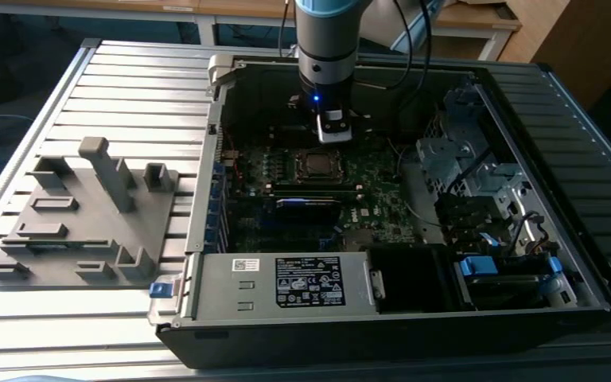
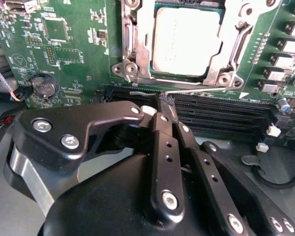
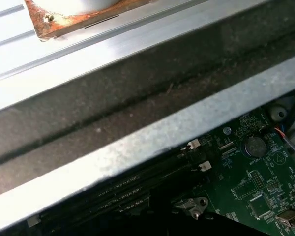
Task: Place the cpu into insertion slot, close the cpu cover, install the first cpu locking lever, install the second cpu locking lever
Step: 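Install the first cpu locking lever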
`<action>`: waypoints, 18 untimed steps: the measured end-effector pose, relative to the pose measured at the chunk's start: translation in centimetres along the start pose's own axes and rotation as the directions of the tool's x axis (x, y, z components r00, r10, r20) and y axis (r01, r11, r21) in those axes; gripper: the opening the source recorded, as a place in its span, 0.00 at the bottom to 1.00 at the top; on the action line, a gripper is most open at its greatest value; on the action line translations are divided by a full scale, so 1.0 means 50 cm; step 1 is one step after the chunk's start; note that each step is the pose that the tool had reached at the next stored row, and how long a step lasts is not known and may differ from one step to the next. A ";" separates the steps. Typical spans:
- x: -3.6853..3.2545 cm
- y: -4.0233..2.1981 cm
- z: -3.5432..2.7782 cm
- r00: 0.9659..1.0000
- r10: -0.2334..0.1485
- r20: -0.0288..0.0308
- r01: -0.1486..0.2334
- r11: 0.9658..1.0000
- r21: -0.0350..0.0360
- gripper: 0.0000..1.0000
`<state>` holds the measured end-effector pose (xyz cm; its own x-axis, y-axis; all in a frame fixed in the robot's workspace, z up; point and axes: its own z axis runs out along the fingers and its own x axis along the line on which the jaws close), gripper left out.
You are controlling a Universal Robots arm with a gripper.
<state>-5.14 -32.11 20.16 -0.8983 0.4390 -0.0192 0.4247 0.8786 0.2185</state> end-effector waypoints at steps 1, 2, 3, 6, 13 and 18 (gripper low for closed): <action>0.000 0.000 0.000 1.000 0.000 0.000 0.000 1.000 0.000 0.10; 0.000 0.000 0.000 1.000 0.000 0.000 0.000 1.000 0.001 0.10; 0.000 0.000 0.001 1.000 0.000 0.001 0.000 1.000 0.002 0.10; 0.000 0.000 0.002 1.000 -0.002 0.008 0.002 1.000 0.015 0.10; 0.002 0.002 0.006 1.000 -0.004 0.016 0.004 1.000 0.026 0.10; 0.004 0.009 0.008 1.000 -0.004 0.016 0.004 1.000 0.026 0.10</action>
<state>-5.08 -31.58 19.86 -0.8982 0.4382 -0.0355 0.4240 0.8849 0.1929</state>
